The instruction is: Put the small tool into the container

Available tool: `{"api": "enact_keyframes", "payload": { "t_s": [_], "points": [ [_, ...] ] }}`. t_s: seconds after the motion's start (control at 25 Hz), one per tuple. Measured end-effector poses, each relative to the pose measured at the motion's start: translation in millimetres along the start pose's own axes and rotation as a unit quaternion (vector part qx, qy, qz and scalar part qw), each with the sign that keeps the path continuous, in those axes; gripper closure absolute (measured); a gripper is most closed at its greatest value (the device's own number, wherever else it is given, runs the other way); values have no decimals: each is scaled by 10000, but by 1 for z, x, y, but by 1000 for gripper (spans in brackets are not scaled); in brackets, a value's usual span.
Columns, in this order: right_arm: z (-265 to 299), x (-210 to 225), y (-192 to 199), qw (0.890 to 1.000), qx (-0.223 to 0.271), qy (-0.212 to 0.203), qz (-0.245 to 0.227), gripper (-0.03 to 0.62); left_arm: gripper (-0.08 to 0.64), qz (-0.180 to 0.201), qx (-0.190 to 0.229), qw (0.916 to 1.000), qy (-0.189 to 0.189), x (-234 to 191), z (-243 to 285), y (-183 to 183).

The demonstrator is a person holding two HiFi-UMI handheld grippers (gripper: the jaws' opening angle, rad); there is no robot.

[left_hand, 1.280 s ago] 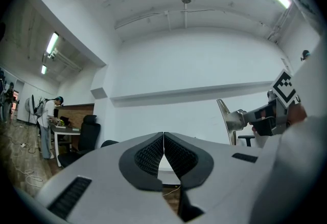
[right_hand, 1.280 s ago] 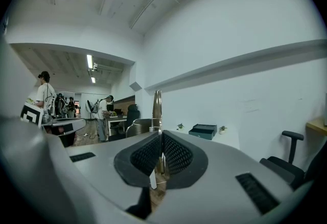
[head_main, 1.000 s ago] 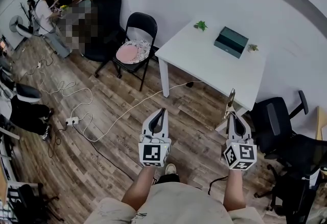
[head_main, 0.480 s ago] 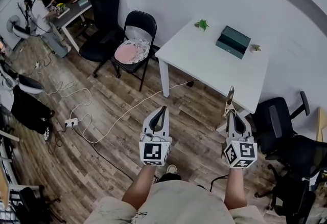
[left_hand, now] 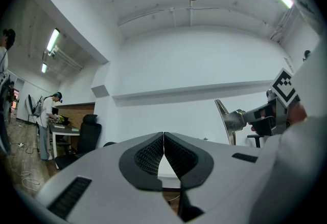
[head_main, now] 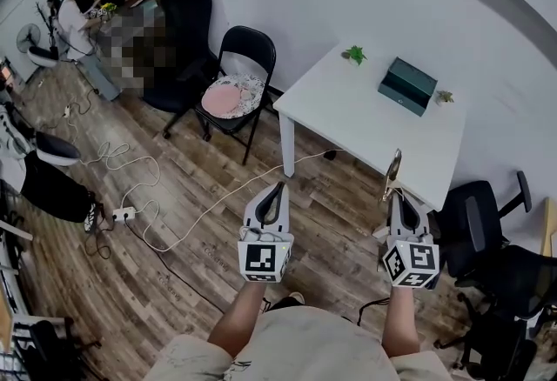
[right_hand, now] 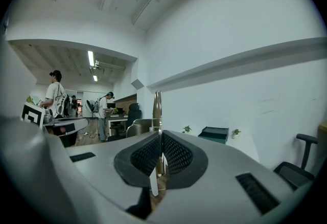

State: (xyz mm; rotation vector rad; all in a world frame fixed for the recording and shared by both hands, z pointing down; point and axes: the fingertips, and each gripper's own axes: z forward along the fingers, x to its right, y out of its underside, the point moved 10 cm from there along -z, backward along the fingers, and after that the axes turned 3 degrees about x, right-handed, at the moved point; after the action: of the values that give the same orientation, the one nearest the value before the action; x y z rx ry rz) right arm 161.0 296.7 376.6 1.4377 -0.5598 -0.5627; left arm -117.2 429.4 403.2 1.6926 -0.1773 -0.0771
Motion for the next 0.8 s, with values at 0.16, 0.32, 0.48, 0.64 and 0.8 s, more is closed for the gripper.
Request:
{"api": "enact_keyframes", "payload": {
  "t_s": [0.16, 0.32, 0.48, 0.64, 0.8],
  "points": [
    [14, -10, 3, 10000, -44, -78, -37, 577, 553, -2, -47, 10000, -63, -14, 4, 6],
    [17, -11, 6, 9999, -105, -47, -87, 577, 552, -113, -68, 9999, -50, -17, 9, 11],
    [16, 2, 9, 9999, -112, 103, -59, 577, 553, -103, -142, 9998, 113, -8, 20, 15],
    [20, 25, 15, 9996, -101, 280, 3, 577, 553, -56, -174, 9995, 241, 3, 41, 22],
    [39, 57, 13, 9993, -13, 368, 42, 577, 552, -22, -154, 9995, 268, 12, 75, 24]
  ]
}}
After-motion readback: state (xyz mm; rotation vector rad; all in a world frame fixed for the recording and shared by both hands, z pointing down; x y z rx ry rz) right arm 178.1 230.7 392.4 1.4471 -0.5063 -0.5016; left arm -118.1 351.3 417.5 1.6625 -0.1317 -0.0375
